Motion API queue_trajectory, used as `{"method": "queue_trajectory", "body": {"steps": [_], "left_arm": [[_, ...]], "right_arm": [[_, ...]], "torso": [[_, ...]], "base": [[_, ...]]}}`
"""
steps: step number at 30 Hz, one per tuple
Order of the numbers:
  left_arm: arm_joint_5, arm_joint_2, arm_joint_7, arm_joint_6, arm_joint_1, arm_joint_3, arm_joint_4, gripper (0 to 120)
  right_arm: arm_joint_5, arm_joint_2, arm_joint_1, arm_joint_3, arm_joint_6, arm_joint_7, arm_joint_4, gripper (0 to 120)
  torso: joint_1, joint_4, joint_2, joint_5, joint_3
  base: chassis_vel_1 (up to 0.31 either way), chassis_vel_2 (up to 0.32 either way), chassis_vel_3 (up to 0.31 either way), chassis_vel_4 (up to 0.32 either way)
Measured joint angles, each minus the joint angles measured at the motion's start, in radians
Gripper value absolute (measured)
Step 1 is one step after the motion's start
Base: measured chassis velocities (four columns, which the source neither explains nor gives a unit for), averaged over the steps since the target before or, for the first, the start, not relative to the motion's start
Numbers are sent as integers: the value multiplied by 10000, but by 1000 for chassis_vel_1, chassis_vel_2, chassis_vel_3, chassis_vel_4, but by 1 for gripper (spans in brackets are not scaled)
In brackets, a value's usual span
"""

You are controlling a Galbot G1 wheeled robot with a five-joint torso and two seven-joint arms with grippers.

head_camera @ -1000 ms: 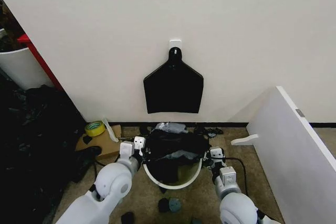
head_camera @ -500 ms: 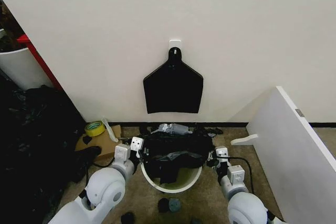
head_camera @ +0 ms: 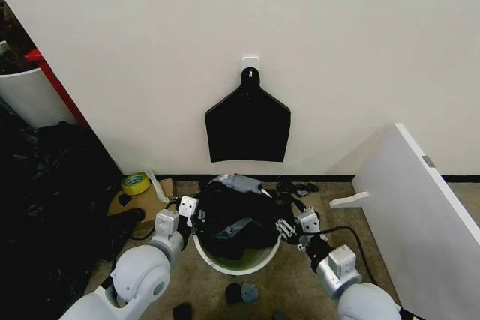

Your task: Place the garbage bag over the trash bin.

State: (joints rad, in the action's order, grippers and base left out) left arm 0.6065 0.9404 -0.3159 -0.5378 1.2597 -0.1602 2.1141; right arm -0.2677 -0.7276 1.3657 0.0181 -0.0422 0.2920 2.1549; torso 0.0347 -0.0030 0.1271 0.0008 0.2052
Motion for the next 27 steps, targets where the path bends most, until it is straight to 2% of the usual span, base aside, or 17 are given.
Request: {"method": "queue_trajectory", "body": {"steps": [3,4,8,14,18,20,22,24,27], "left_arm": [[-7,-42,0,9,-31,17,-78,1],[-20,-53,0,16,-53,46,-99,1],[-144,-104,39,69,-85,185,-124,1],[-633,-238,217,376,-29,366,-124,1],[-1173,-289,406,668,-5,490,-154,1],[-1253,-290,434,712,-5,513,-156,1],[-1347,-290,459,755,-8,554,-157,1],[-1373,-290,470,763,-10,567,-157,1],[-1402,-284,482,771,-13,589,-157,1]], "right_arm": [[567,107,-5,-88,-545,-455,-192,79],[803,131,-12,-127,-766,-666,-277,86],[1213,96,-161,-149,-1332,-1302,-488,98],[899,-79,-647,77,-1261,-1578,-818,99],[526,-157,-1074,174,-1182,-1898,-1086,84],[406,-166,-1178,197,-1151,-2008,-1148,81],[271,-181,-1344,244,-1079,-2167,-1251,71],[249,-192,-1409,264,-1067,-2224,-1295,68],[241,-246,-1592,300,-1051,-2429,-1416,54]], "torso": [[0,-1,0,-1,0],[0,-2,0,-1,0],[0,-3,0,-1,0],[0,-2,0,-1,0],[0,-1,0,-1,0],[0,-2,0,-1,0],[0,-2,0,-1,0],[0,-2,0,-1,0],[0,-2,0,-1,0]], "base": [[0,0,0,0],[0,0,0,0],[0,0,0,0],[0,0,0,0],[0,0,0,0],[0,0,0,0],[0,0,0,0],[0,0,0,0],[0,0,0,0]]}}
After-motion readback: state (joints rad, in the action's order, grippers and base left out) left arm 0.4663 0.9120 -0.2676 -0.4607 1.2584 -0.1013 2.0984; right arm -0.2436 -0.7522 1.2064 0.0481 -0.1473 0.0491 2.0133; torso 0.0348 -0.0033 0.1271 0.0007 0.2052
